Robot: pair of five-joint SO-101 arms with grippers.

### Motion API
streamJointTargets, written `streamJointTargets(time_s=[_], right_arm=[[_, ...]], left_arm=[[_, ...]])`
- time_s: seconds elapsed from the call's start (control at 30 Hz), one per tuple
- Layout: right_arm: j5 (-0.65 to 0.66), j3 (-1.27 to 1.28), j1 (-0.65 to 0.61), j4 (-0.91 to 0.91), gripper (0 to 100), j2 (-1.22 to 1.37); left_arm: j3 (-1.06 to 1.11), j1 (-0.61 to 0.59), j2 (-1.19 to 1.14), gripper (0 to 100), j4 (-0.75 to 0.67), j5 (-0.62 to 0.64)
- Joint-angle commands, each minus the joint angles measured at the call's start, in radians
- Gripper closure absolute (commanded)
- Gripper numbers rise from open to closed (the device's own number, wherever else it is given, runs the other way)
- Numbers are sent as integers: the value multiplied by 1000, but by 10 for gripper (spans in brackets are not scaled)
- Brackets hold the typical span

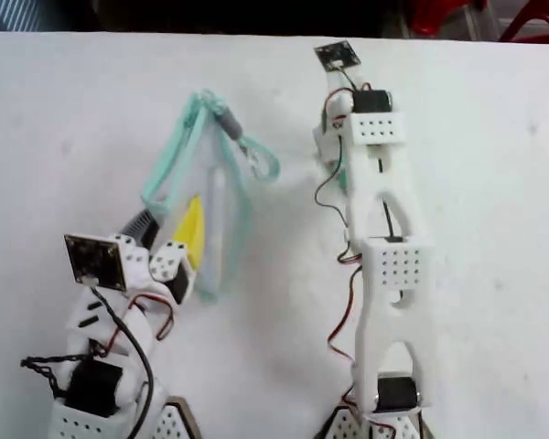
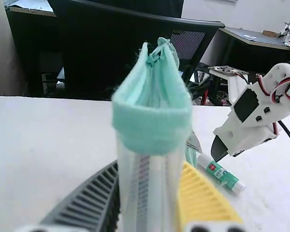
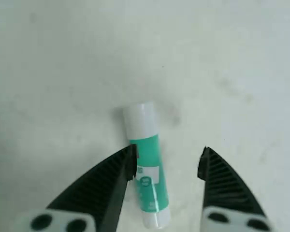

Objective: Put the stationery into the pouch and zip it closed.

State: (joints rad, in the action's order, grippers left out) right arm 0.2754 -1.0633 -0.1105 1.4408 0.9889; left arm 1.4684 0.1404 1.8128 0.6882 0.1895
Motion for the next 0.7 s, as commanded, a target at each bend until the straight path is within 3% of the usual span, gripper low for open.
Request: streamJointTargets(time_s=[0.0, 0.27, 0.67], right_arm=[[14, -176, 13, 36, 797, 76], [14, -399, -25, 101, 834, 214], [14, -384, -53, 122, 865, 236]], left_arm=[[-17, 13, 8, 857, -37, 6], [-17, 13, 8, 857, -37, 6], [-17, 13, 8, 857, -37, 6]])
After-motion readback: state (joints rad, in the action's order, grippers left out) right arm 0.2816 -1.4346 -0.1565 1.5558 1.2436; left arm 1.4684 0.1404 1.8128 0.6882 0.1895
